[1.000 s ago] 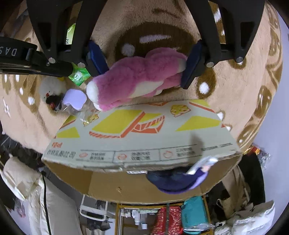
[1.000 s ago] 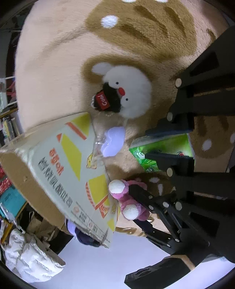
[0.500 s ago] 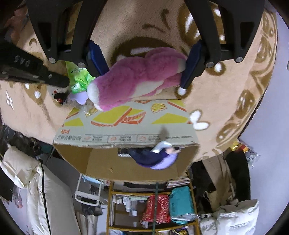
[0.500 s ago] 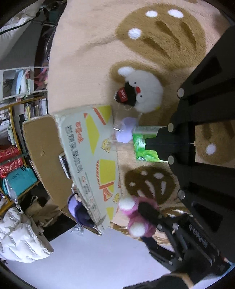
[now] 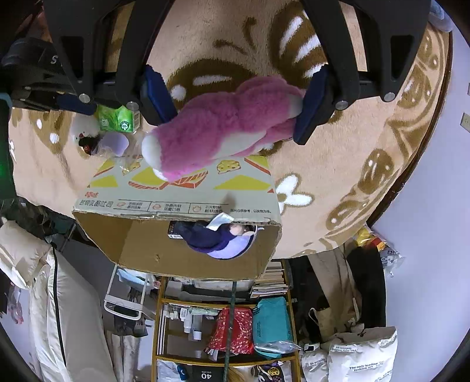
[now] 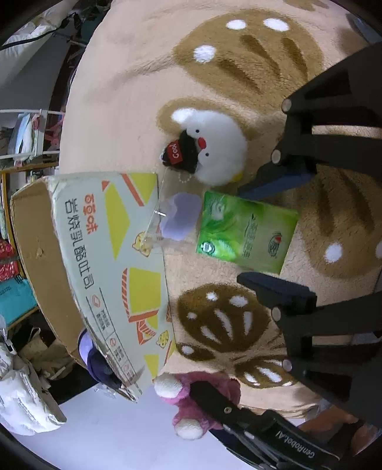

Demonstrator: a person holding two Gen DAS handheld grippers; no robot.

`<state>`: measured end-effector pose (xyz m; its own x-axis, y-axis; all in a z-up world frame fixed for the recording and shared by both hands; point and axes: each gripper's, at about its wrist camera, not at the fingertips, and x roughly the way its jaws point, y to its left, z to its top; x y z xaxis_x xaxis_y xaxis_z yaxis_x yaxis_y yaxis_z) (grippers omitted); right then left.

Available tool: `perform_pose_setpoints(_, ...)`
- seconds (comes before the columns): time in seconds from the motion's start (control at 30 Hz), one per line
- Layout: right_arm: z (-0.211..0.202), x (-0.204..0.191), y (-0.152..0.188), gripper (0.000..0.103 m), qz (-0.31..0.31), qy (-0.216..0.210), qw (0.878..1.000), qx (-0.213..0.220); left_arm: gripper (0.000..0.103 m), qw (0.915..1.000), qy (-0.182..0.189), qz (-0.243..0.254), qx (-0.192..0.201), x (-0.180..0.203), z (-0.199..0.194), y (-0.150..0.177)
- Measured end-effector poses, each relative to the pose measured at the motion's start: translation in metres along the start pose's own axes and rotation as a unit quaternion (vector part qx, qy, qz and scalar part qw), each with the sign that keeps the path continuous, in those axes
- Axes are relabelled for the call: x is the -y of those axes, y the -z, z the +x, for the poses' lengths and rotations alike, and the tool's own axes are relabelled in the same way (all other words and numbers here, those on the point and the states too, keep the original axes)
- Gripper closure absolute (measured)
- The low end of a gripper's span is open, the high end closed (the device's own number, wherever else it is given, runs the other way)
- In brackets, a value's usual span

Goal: Organize soft objects
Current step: 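Close left tool on pink plush while right tool closes on green tissue pack, then lift pink plush with left tool while right tool lifts tissue pack over box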

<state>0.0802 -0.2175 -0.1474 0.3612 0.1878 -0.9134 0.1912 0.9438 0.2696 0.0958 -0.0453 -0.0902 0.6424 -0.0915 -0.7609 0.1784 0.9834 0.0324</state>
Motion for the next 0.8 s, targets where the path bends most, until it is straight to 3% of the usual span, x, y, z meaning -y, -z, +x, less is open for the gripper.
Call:
perform_pose_setpoints(0.37, 0.029, -0.005, -0.01, 0.045, 0.005, 0.012, 1.0, -0.007, 0.026, 0.9999, -0.005, -0.006, 0.007, -0.001, 0.001, -0.002)
perform_pose_setpoints(0.63, 0.026, -0.002, -0.01, 0.045, 0.014, -0.006, 1.0, -0.013, 0.026, 0.9999, -0.007, -0.005, 0.009, 0.0, 0.0, -0.002)
perform_pose_setpoints(0.73, 0.031, -0.007, -0.009, 0.032, 0.016, -0.008, 1.0, -0.021, 0.026, 0.9999, -0.009, -0.005, 0.009, 0.001, 0.0, -0.002)
perform_pose_setpoints(0.8, 0.035, -0.011, -0.009, 0.03, 0.016, -0.011, 1.0, -0.023, 0.026, 0.9999, -0.008, -0.005, 0.008, 0.002, -0.001, -0.003)
